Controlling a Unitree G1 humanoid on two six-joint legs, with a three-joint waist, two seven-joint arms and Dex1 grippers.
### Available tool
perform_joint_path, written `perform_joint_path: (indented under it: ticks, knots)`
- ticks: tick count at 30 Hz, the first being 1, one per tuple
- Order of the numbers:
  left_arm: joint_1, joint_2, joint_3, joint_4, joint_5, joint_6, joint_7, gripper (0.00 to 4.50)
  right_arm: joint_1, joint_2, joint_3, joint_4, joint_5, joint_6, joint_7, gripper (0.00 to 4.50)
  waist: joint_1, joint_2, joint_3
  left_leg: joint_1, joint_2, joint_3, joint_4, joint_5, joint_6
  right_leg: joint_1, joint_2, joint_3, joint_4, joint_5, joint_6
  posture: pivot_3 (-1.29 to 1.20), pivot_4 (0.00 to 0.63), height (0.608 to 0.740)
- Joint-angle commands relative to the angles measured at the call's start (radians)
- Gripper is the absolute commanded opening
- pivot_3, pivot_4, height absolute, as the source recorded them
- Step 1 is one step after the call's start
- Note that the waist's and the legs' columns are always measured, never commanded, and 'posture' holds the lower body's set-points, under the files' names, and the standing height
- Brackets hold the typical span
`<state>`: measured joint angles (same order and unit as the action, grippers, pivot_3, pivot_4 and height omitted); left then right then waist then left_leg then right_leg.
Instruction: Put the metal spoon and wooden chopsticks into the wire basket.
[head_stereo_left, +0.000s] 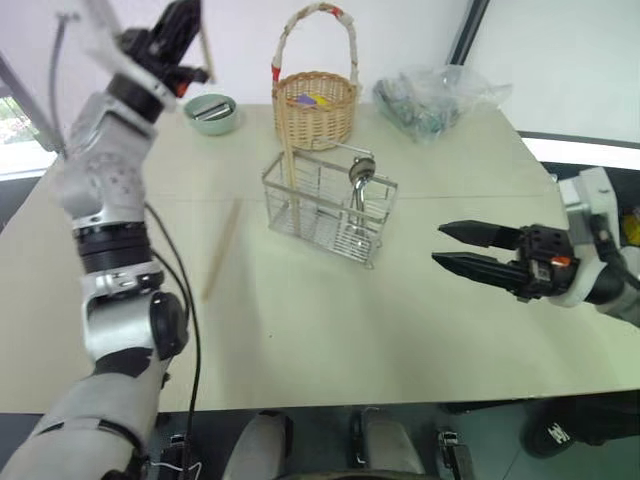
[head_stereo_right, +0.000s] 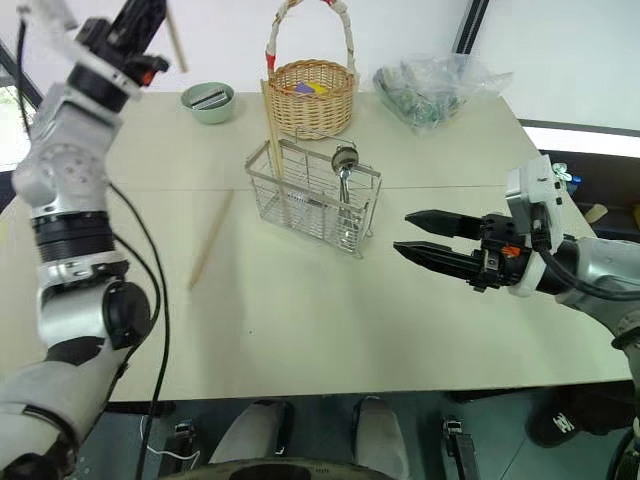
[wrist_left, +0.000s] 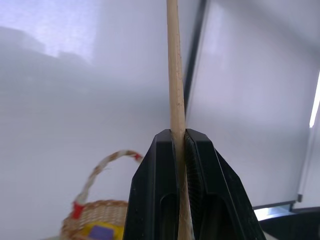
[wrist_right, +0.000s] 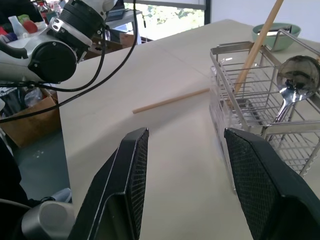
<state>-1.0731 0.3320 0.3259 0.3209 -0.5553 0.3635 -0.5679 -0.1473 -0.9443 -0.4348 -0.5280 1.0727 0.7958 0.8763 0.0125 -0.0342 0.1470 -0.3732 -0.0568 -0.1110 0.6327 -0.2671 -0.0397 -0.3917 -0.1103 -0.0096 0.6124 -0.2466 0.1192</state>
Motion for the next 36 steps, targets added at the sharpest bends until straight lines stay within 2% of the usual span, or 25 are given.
perform_joint_path:
  ticks: [1,8,16,27,31,35,36]
  knots:
    - [-0.003,-0.027,-0.037,0.026,0.013,-0.032,-0.019,0.03,-0.005,0.009,-0.013,-0.04,0.002,-0.025,-0.018,2.47,-0.001,0.0,0.0,0.0,0.0,0.0,0.0,0.0,0.0,0.0,0.0,0.0,0.0,0.0,0.0,0.0,0.15,0.681]
    - [0.08,-0.083,-0.08,0.067,0.043,-0.079,-0.031,0.03,0.037,0.013,-0.079,-0.068,0.039,-0.016,-0.064,2.47,0.001,0.0,0.0,-0.001,0.0,0.0,0.0,0.0,0.0,-0.001,0.001,0.0,-0.001,0.0,0.0,0.0,0.15,0.681]
    - [0.206,-0.145,-0.135,0.008,0.068,-0.089,-0.024,0.03,0.072,0.02,-0.108,-0.086,0.058,-0.022,-0.105,2.47,0.003,0.0,0.001,-0.001,0.0,-0.001,0.0,0.0,0.0,0.0,0.001,0.0,-0.001,0.0,0.0,0.0,0.15,0.681]
    - [0.259,-0.158,-0.159,0.008,0.091,-0.111,-0.039,0.03,0.059,0.017,-0.11,-0.075,0.089,-0.015,-0.152,2.47,0.002,0.0,0.001,-0.001,0.0,-0.001,0.0,0.0,0.0,-0.001,0.001,0.0,-0.001,0.0,0.0,0.0,0.15,0.681]
    - [0.268,-0.158,-0.153,-0.008,0.082,-0.104,-0.041,1.62,0.045,0.012,-0.101,-0.062,0.092,-0.014,-0.162,2.47,0.002,0.0,0.001,-0.001,0.0,-0.001,0.0,0.0,0.0,0.0,0.001,0.0,-0.001,0.0,0.0,0.0,0.15,0.681]
    - [0.269,-0.155,-0.136,-0.025,0.062,-0.09,-0.033,3.63,0.028,0.011,-0.086,-0.047,0.088,-0.014,-0.167,2.47,0.002,0.0,0.001,-0.002,0.0,-0.001,0.0,0.0,0.0,0.0,0.001,0.0,-0.001,0.0,0.0,0.0,0.15,0.681]
    - [0.269,-0.152,-0.133,-0.029,0.058,-0.086,-0.032,3.63,0.023,0.012,-0.082,-0.043,0.087,-0.013,-0.168,2.47,0.003,0.0,0.001,-0.002,0.0,-0.001,0.0,0.0,0.0,0.0,0.001,0.0,-0.001,0.0,0.0,0.0,0.15,0.681]
